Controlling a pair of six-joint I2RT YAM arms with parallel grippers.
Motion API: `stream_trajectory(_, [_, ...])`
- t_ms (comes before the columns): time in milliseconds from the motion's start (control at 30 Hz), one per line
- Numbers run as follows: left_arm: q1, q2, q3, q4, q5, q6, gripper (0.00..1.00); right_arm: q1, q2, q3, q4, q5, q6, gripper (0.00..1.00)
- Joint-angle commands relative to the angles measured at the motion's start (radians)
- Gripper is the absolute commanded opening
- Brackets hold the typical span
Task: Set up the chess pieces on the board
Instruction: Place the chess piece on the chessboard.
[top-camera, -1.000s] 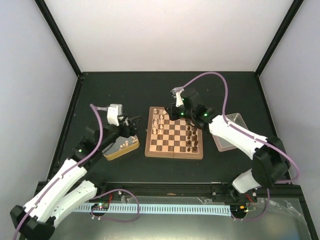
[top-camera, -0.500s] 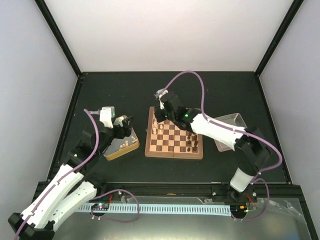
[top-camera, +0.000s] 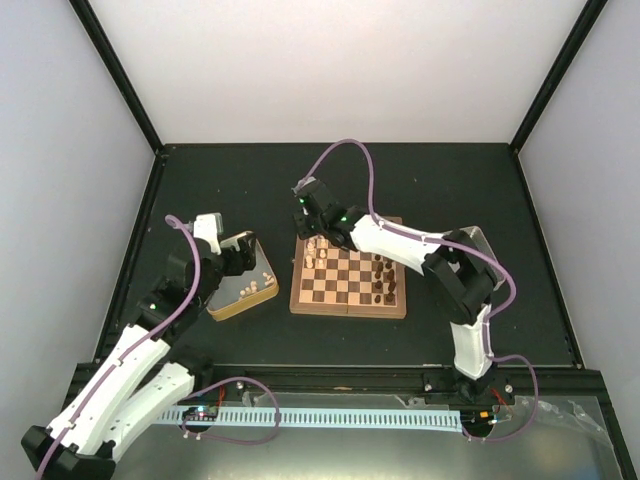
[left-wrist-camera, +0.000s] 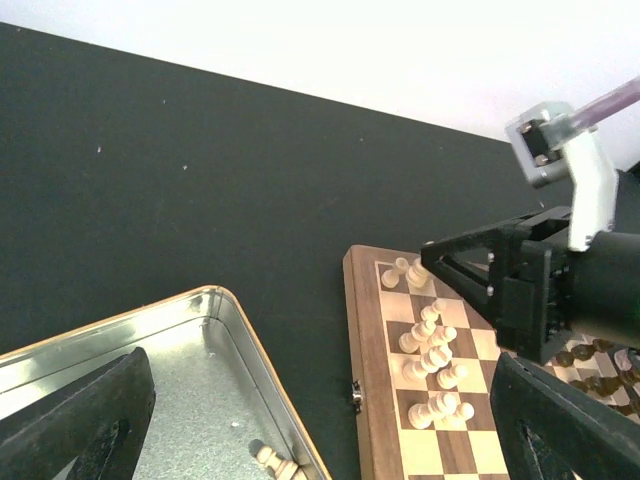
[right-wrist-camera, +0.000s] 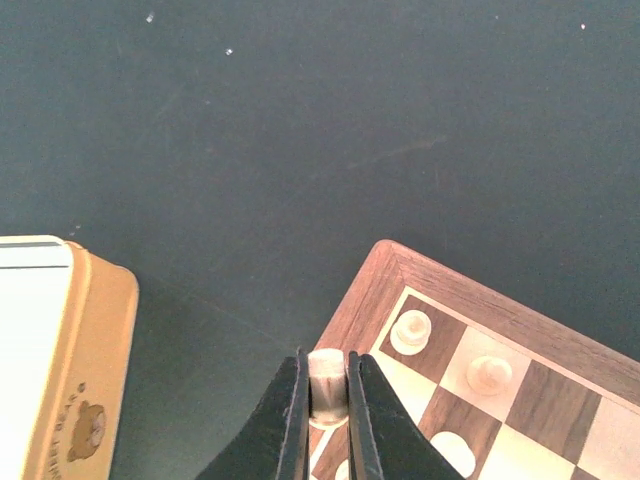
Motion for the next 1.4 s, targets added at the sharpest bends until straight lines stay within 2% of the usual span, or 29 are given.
stream_trajectory(0, [0.008,-0.016,0.030,-0.019,-0.032,-0.020,0.94,-0.003,0.064,0.056,-0.023,0.045,0.011,0.01])
stream_trajectory(900, [0.008,-0.013,0.027,-0.021,-0.058,-0.022,0.95,-0.028,0.164,0.082,-0.093,0.056,0.034,0.02])
stream_trajectory(1367, [0.008,-0.022,0.021,-0.023,-0.060,-0.021,0.96,-0.030,0.177,0.093,-0.108,0.049,0.037,0.13])
